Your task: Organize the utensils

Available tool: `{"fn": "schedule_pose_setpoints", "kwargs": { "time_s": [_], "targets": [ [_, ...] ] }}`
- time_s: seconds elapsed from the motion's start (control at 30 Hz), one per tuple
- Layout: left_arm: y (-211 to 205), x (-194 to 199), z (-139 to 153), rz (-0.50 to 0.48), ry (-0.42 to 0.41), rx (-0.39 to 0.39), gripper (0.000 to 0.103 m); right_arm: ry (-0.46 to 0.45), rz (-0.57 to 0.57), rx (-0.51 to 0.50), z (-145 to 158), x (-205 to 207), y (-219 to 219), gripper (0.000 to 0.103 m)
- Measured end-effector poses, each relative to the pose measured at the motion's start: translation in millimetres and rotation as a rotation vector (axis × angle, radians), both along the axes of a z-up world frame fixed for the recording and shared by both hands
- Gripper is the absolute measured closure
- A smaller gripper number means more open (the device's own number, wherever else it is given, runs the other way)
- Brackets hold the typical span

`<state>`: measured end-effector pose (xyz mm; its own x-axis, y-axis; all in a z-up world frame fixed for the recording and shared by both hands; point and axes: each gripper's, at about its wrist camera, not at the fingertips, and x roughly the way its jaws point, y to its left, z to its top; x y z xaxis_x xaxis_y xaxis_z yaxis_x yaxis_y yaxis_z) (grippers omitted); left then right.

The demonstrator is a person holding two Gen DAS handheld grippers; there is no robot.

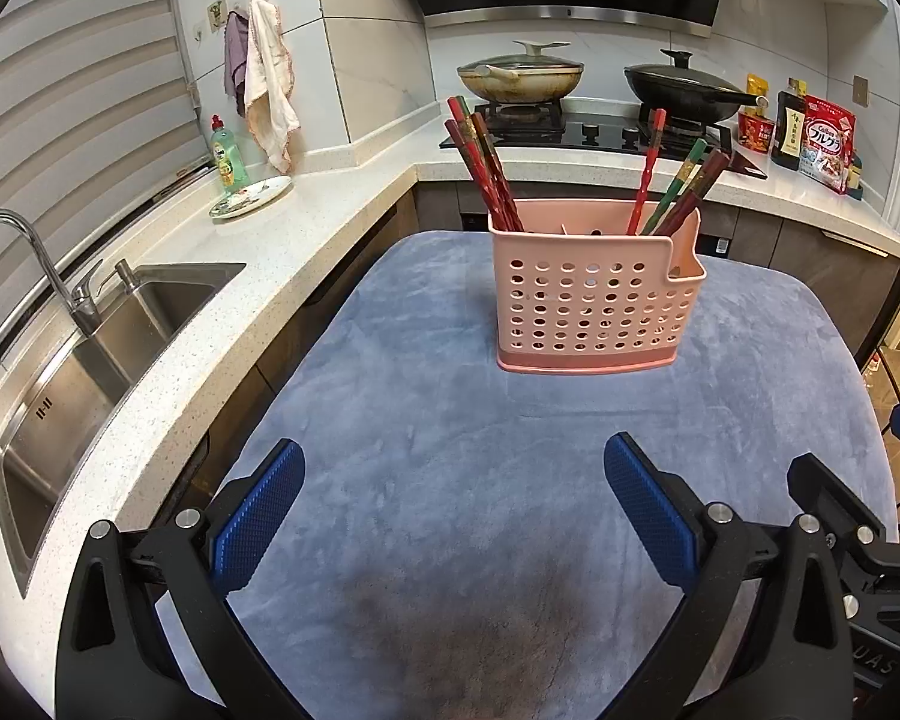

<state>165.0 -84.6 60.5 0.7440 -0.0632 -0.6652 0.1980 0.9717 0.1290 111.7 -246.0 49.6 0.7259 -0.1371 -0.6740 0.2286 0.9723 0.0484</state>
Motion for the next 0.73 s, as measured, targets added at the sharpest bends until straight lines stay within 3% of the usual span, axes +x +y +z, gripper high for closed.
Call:
{"fn": "schedule_pose_setpoints", "kwargs": {
  "time_s": [0.73],
  "targets": [
    [-0.9, 7.3, -2.7, 0.0, 0.018, -0.006, 0.007, -0.002, -0.014, 0.006, -3.3, 2.4, -2.1, 0.006]
  ]
}}
